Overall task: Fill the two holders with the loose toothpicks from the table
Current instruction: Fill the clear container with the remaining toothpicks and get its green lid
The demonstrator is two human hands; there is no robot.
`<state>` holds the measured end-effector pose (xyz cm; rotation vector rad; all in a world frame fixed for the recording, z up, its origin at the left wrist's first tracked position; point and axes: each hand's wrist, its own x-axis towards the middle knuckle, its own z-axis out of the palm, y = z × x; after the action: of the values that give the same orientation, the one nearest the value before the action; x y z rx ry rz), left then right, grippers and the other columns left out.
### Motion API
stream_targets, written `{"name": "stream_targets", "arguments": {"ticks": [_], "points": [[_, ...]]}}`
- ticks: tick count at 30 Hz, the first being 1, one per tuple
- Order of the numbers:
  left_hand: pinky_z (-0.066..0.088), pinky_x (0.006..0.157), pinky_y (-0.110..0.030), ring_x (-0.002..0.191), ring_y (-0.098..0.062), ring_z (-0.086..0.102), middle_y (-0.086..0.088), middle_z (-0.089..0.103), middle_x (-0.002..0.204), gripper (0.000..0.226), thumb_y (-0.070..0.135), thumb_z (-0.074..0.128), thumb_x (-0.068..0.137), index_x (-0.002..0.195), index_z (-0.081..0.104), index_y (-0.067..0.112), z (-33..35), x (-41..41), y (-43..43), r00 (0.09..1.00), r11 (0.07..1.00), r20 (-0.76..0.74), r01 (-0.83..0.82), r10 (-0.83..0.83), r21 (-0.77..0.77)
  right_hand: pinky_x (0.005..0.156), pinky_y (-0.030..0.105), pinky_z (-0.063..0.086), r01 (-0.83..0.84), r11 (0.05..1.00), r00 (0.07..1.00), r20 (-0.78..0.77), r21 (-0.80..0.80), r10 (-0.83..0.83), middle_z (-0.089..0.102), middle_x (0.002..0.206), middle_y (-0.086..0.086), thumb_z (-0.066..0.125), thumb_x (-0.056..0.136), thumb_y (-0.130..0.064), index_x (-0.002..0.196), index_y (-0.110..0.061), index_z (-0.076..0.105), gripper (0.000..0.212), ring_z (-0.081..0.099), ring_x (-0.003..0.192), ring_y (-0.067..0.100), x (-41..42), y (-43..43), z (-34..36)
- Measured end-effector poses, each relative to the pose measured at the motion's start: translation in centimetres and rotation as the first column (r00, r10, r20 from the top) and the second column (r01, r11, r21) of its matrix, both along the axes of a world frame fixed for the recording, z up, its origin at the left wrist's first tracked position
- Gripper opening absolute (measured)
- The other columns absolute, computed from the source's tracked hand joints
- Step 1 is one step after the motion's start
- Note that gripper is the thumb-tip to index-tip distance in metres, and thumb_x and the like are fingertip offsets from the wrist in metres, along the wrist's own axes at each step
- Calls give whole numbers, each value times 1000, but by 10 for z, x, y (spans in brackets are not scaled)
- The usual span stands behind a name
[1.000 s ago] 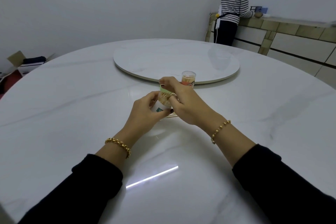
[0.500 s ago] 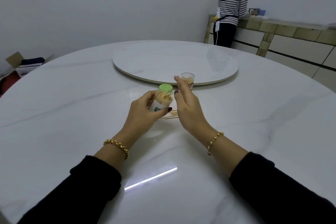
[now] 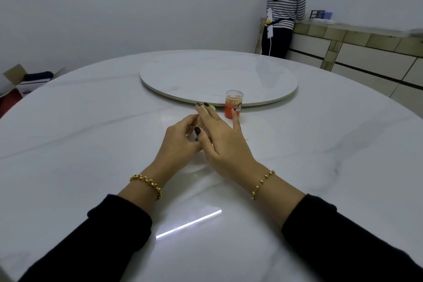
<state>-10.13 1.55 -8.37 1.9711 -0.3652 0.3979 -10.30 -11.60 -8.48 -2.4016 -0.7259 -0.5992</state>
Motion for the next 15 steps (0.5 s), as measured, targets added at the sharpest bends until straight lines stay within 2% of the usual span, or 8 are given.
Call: {"name": "stream_targets", "arguments": {"ticks": [4, 7, 11, 13, 15], "points": [[41, 70, -4, 80, 13, 57, 19, 64, 86, 38, 2, 70, 76, 106, 60, 24, 1, -2, -1, 1000, 998, 16, 9, -8, -61, 117, 50, -5, 94, 995, 992, 87, -40, -90, 27, 156, -7, 12, 94, -42, 145, -23, 37, 60, 10, 145, 2, 6, -3, -2], [48, 73, -10, 86, 2, 63, 13, 69, 92, 38, 10, 77, 75, 104, 61, 30, 2, 0, 2, 1000, 994, 28, 4, -1, -109, 117, 48, -8, 119, 993, 990, 73, 20, -121, 23, 157, -9, 13, 94, -43, 146, -24, 37, 60, 9, 144, -1, 9, -7, -3], [51, 73, -14, 89, -4, 65, 8, 69, 97, 40, 19, 79, 74, 111, 63, 18, -1, 4, 6, 999, 993, 37, -31, 35, -113, 117, 47, -4, 111, 986, 990, 76, 127, -121, 35, 152, -8, 18, 94, -41, 138, -24, 47, 56, 20, 142, 2, 6, -9, -2], [51, 73, -15, 89, -4, 64, 9, 69, 97, 41, 22, 79, 74, 111, 63, 19, -3, 6, 7, 998, 994, 31, -43, 47, -104, 117, 54, 3, 60, 984, 996, 59, 170, -71, 43, 147, -5, 18, 96, -39, 134, -24, 52, 53, 27, 140, 4, 5, -7, -2], [52, 71, -15, 87, -4, 63, 9, 68, 96, 40, 24, 79, 74, 110, 63, 20, -4, 7, 9, 998, 995, 22, -57, 59, -82, 114, 56, 13, -6, 968, 1000, 31, 249, -2, 51, 141, -3, 19, 96, -37, 128, -21, 58, 53, 35, 137, 7, 6, -6, -3]]}}
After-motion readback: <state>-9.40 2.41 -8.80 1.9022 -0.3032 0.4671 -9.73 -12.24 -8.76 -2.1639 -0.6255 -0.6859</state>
